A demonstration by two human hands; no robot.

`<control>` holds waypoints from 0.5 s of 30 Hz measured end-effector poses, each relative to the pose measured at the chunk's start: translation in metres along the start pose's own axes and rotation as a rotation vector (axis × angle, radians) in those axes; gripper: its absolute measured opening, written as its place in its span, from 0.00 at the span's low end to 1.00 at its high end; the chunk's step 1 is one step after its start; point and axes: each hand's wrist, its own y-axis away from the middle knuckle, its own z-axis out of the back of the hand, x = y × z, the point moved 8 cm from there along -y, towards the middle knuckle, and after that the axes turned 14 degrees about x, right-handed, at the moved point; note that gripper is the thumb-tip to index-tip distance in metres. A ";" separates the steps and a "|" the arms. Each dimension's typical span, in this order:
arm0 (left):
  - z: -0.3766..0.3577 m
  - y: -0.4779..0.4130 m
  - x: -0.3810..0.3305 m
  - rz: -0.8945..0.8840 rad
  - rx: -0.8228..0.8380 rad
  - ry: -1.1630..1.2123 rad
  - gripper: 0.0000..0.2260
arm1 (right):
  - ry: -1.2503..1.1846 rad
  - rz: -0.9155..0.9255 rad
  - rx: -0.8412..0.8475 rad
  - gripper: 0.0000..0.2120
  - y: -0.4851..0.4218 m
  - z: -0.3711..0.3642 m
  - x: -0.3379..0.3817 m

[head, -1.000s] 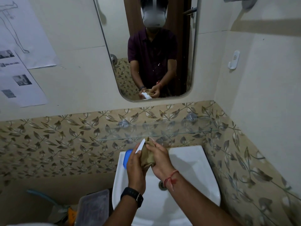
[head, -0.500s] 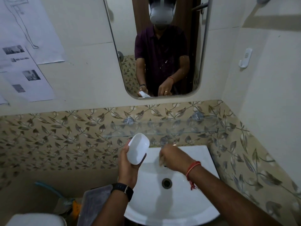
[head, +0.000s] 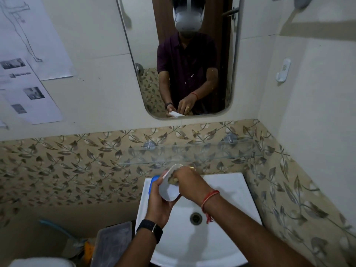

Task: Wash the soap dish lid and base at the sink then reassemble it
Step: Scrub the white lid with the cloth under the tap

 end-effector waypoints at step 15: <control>-0.022 0.004 -0.001 -0.069 0.042 -0.379 0.17 | -0.431 0.089 0.234 0.14 0.037 -0.022 0.009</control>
